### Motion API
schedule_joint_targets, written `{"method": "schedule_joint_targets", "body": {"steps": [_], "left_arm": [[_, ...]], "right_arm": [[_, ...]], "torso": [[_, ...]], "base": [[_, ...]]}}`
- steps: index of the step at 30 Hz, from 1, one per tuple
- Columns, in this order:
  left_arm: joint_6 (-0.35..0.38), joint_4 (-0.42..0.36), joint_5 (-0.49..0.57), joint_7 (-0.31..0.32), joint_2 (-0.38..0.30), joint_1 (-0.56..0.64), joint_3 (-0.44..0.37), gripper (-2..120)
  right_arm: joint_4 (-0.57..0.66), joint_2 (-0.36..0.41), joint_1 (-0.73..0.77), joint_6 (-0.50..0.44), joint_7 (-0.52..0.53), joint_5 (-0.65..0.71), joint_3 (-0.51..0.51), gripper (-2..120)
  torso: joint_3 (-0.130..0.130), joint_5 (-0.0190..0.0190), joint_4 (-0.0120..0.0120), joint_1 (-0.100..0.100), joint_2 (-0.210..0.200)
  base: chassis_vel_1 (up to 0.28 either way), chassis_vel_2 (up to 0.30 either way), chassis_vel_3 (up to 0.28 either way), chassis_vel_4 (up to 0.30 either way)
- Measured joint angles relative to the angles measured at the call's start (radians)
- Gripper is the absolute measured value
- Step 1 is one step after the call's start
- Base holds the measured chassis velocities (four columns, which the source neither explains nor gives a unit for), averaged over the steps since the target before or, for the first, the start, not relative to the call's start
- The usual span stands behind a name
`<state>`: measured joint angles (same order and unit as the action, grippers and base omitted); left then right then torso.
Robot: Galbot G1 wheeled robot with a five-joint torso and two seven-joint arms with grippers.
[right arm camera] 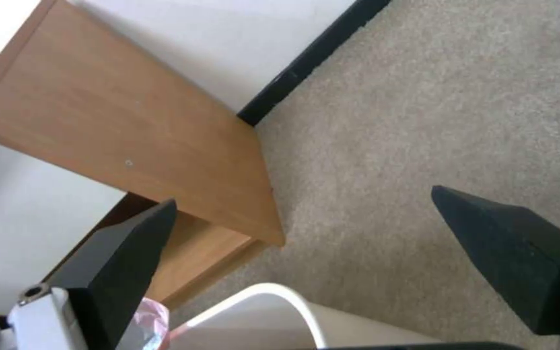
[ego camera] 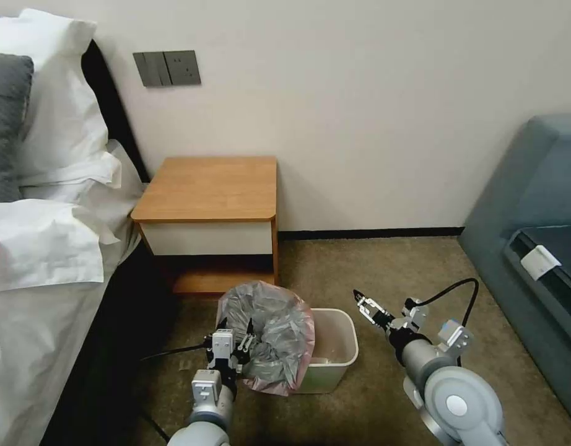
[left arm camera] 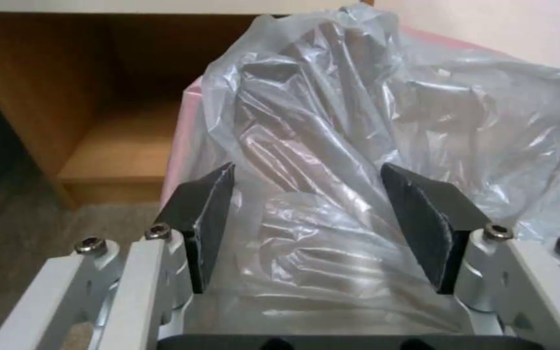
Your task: Pick up the garbage bag from the table and place it over the trash can.
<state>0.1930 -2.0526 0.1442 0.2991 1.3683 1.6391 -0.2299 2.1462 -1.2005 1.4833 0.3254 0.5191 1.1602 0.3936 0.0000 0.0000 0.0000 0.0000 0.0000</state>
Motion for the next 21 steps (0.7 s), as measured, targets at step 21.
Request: {"method": "schedule_joint_targets", "body": {"steps": [21], "left_arm": [[0.069,0.035,0.044,0.021,-0.003,-0.060,0.046,54]], "right_arm": [[-0.007,-0.007,0.003,-0.004,0.000,-0.010,-0.001,100]], "torso": [[0.000,0.0000,0.0000,0.000,0.000]], "base": [[0.000,0.000,0.000,0.000]]}}
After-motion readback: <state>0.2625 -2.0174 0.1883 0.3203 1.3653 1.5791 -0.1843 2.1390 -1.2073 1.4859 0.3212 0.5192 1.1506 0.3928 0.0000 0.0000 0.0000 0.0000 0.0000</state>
